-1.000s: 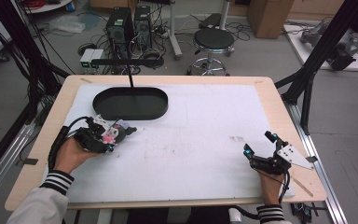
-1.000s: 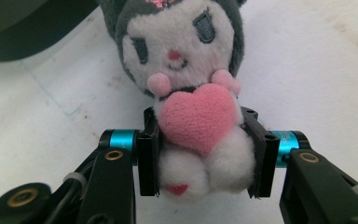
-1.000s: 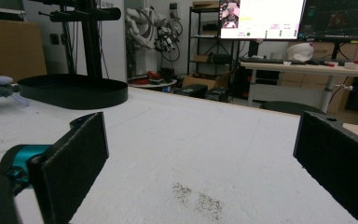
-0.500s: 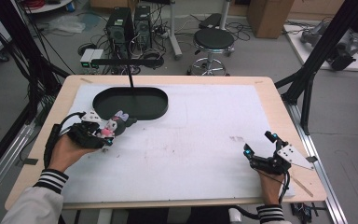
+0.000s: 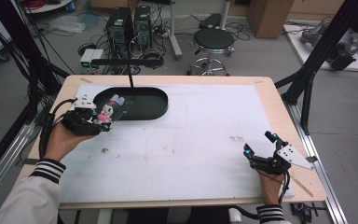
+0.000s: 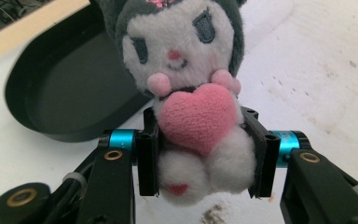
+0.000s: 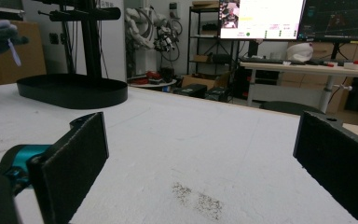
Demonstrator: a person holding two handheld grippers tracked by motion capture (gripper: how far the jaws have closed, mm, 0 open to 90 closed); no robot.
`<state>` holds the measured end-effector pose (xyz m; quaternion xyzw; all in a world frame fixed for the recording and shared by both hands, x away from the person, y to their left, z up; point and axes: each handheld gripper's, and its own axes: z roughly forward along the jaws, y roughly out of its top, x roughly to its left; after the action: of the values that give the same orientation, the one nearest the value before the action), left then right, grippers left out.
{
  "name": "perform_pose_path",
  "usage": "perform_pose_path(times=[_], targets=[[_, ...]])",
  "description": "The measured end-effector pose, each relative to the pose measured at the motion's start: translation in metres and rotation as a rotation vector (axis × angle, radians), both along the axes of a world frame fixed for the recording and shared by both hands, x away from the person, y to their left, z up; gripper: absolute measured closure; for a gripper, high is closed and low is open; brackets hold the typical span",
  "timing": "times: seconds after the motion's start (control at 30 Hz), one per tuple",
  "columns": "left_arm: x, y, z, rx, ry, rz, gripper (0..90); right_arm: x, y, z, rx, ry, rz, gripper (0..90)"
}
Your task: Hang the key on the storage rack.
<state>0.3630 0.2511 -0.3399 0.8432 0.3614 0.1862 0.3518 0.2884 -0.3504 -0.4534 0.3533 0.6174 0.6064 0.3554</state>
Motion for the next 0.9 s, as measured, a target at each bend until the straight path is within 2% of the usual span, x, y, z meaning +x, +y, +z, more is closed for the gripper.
perform_pose_path(times=[0.2, 0.33, 0.37, 0.5, 0.6, 0.77, 0.9], targets=[[0.007, 0.005, 0.008, 0.0, -0.02, 0.017, 55.8, 0.0, 0.0, 0.0, 0.001, 0.0, 0.001, 2.2], [0.011, 0.007, 0.014, -0.006, -0.061, 0.038, 55.8, 0.0, 0.0, 0.0, 0.0, 0.0, 0.0, 2.1], [0.015, 0.008, 0.017, -0.027, -0.065, 0.053, 55.8, 0.0, 0.0, 0.0, 0.001, 0.001, 0.001, 2.1], [0.022, 0.009, 0.021, -0.011, -0.077, 0.072, 55.7, 0.0, 0.0, 0.0, 0.0, 0.0, 0.001, 2.1], [0.03, 0.009, 0.025, -0.026, -0.093, 0.085, 55.7, 0.0, 0.0, 0.0, 0.003, 0.001, 0.002, 2.2], [0.038, 0.005, 0.032, -0.017, -0.122, 0.094, 55.7, 0.0, 0.0, 0.0, 0.003, 0.001, 0.003, 2.1], [0.044, 0.006, 0.035, -0.026, -0.132, 0.113, 55.7, 0.0, 0.0, 0.0, 0.001, 0.0, 0.002, 2.1]])
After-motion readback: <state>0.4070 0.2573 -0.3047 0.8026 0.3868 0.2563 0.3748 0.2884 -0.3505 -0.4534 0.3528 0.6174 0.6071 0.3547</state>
